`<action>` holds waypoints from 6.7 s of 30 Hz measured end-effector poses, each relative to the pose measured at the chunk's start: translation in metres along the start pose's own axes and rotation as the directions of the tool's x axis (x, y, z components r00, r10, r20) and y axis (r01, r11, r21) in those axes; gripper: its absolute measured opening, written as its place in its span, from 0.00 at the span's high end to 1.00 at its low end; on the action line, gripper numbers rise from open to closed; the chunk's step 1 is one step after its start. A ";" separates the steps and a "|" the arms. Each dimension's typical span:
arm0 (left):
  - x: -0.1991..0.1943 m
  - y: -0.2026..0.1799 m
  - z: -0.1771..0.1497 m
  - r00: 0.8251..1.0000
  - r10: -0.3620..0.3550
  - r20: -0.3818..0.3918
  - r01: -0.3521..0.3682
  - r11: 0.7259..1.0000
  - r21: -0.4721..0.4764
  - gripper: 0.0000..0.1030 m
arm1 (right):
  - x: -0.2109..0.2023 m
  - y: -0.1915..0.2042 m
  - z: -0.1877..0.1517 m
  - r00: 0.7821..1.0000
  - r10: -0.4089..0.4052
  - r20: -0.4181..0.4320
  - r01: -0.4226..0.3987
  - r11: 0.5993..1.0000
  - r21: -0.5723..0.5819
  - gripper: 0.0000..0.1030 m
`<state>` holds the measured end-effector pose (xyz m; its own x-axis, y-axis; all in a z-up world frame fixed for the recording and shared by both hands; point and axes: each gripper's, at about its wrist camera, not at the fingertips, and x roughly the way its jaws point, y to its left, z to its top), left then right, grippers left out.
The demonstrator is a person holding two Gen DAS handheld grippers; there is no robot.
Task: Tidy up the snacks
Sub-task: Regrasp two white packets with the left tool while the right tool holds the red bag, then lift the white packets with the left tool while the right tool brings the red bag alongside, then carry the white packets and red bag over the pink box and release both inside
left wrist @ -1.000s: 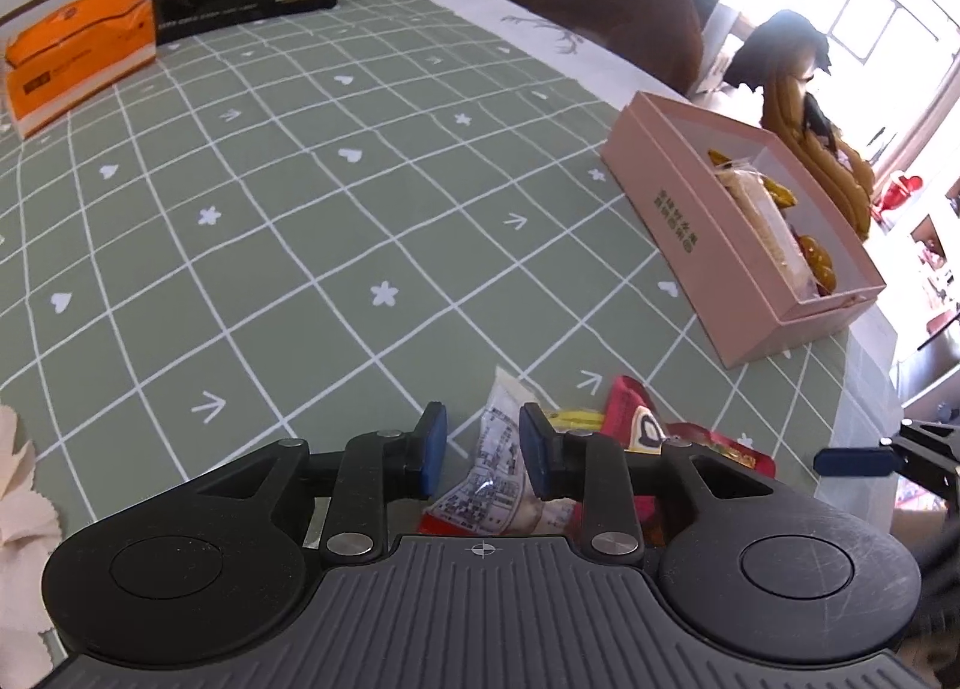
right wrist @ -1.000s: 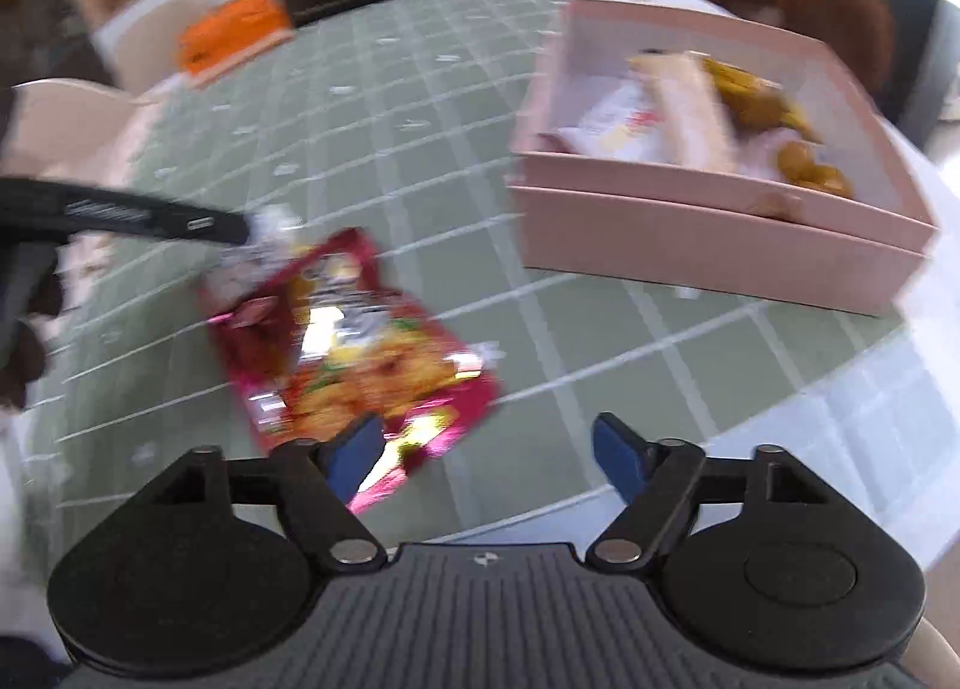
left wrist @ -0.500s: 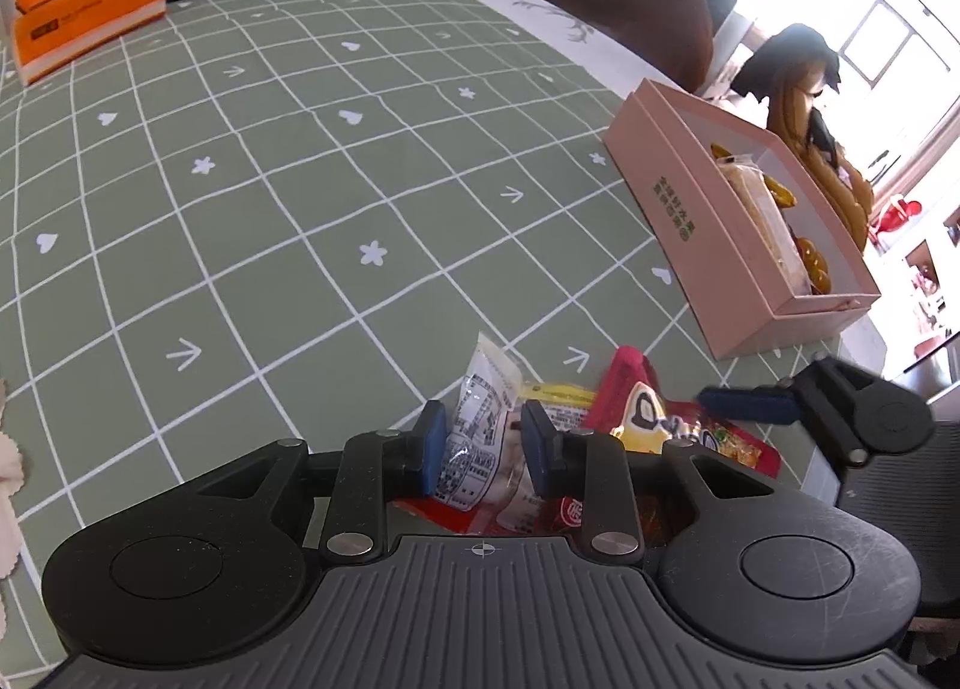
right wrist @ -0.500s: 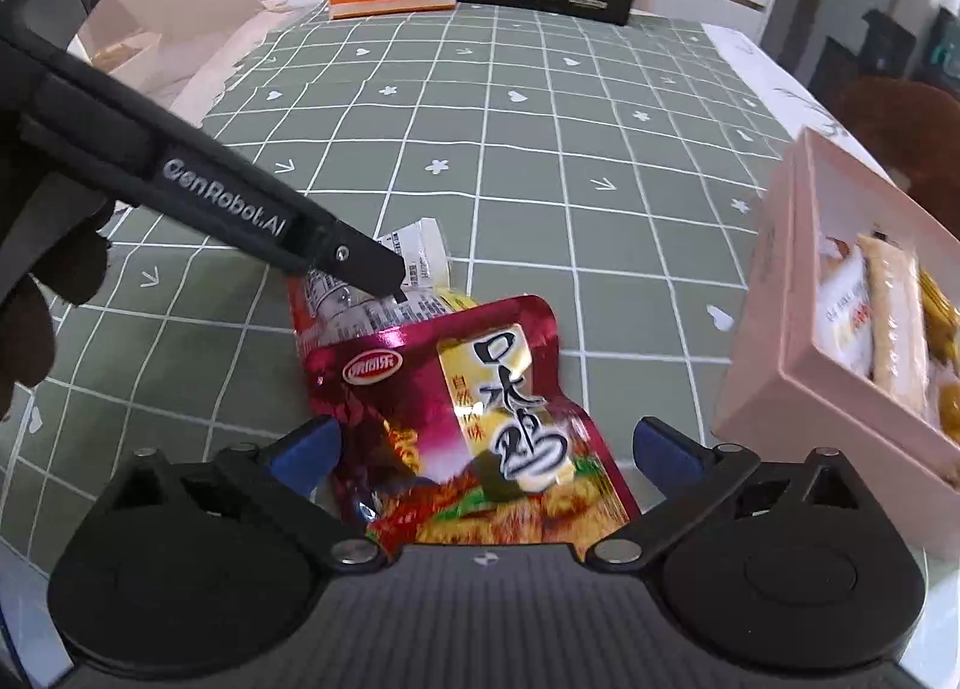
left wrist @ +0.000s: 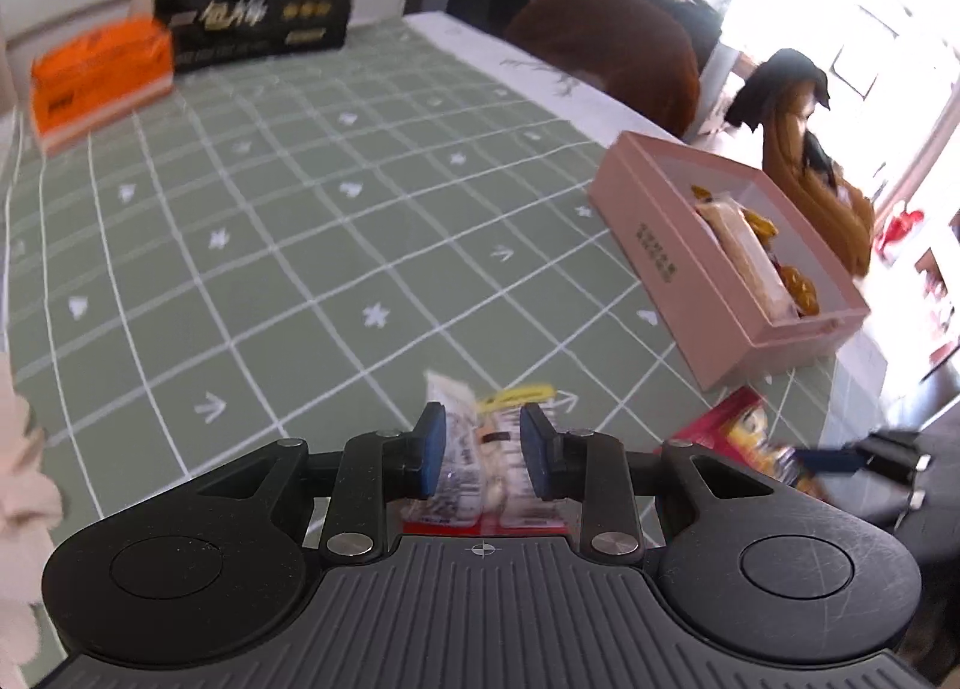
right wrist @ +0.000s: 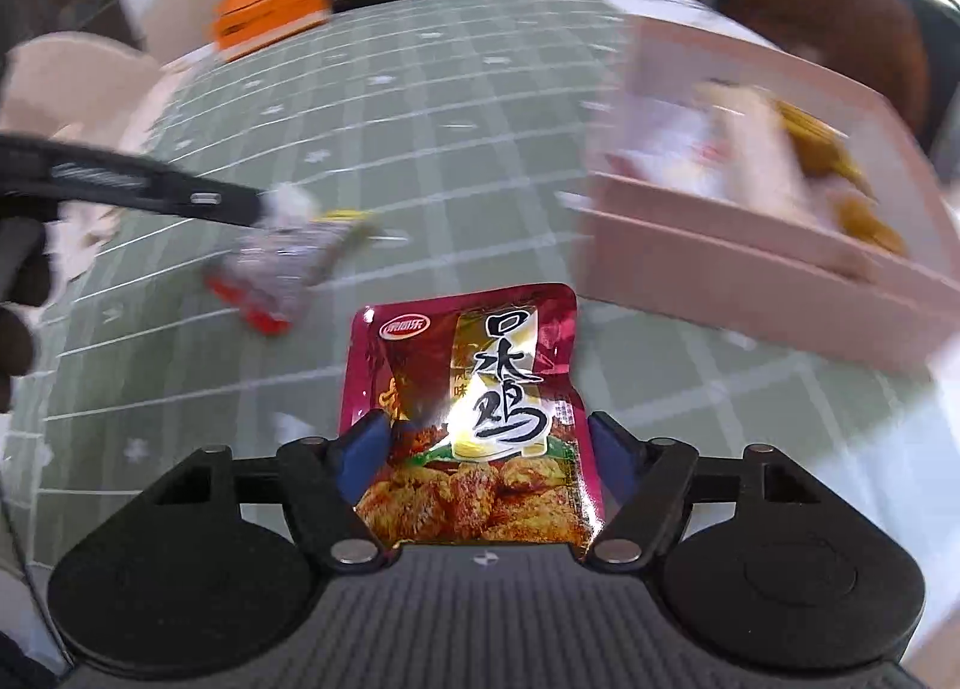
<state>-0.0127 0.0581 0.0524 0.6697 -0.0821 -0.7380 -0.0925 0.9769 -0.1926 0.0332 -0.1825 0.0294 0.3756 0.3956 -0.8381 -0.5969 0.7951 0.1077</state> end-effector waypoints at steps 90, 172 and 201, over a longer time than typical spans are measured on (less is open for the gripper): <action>0.016 -0.089 -0.056 0.982 -0.073 -0.173 0.104 0.980 0.173 0.43 | -0.037 -0.043 -0.024 0.994 -0.105 0.031 0.097 0.978 0.185 0.63; 0.096 -0.134 0.119 0.940 -0.340 -0.011 0.339 0.933 0.126 0.45 | -0.067 -0.158 0.063 0.974 -0.202 0.104 0.141 0.895 0.422 0.59; 0.112 -0.100 0.183 0.939 -0.344 0.011 0.344 0.939 0.015 0.42 | 0.032 -0.057 0.109 0.994 -0.016 0.108 -0.014 0.963 0.270 0.46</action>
<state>0.2066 -0.0124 0.1075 0.6685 -0.4112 -0.6197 0.1549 0.8920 -0.4247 0.1563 -0.1650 0.0550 0.4592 0.4299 -0.7774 -0.3881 0.8843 0.2597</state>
